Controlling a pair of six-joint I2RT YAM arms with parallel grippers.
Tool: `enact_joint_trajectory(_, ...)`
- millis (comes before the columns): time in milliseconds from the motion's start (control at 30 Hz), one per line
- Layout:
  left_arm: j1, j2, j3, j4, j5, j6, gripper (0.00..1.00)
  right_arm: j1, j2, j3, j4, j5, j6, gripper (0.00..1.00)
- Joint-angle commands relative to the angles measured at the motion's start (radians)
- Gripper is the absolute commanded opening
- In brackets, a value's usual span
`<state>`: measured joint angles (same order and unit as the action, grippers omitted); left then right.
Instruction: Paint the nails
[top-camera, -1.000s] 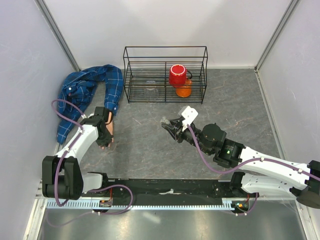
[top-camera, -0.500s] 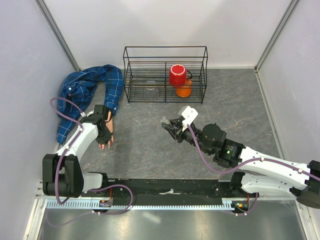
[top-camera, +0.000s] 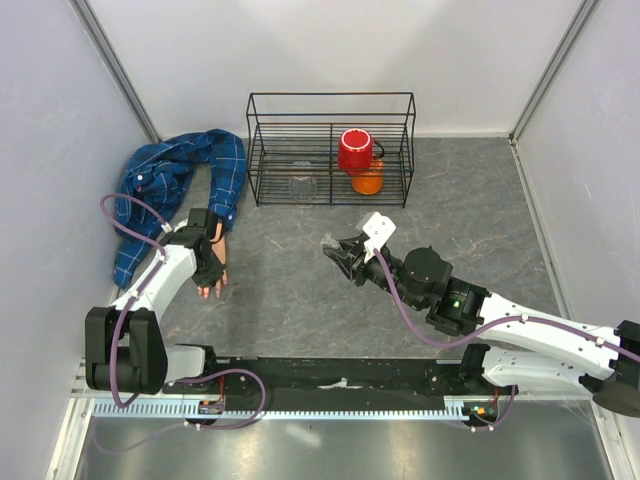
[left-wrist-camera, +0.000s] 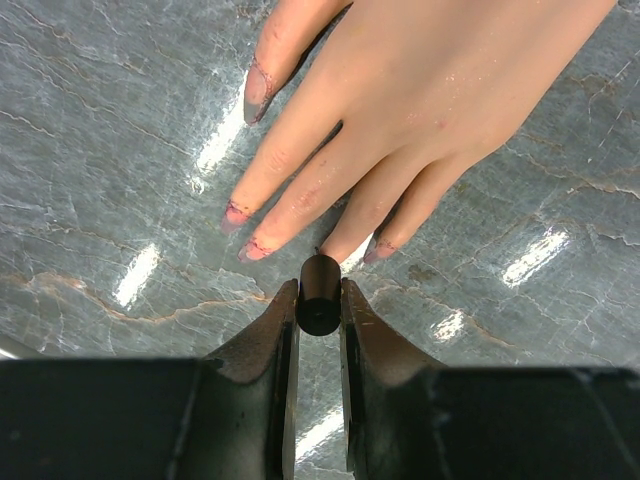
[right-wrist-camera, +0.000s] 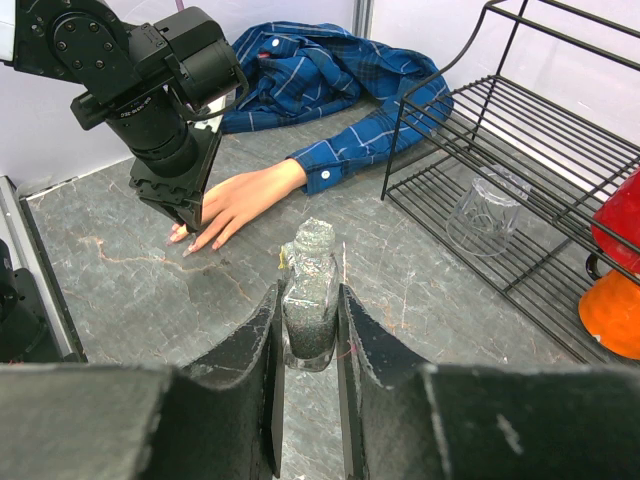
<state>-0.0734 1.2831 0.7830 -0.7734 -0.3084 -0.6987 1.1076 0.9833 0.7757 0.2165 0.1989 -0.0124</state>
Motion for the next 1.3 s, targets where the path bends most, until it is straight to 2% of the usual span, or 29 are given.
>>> enact_joint_trajectory(0,0.007,-0.001,0.032,0.028,-0.001,0.031,0.02,-0.003,0.0,0.022,0.034,-0.009,0.009,0.0)
enact_joint_trajectory(600,0.007,-0.041,-0.031,-0.001,0.015,-0.028,0.02,-0.005,0.002,0.02,0.037,-0.015,0.009,0.0)
enact_joint_trajectory(1267,0.007,-0.102,-0.025,-0.046,0.057,-0.048,0.02,-0.005,0.003,0.02,0.04,-0.021,0.037,0.0)
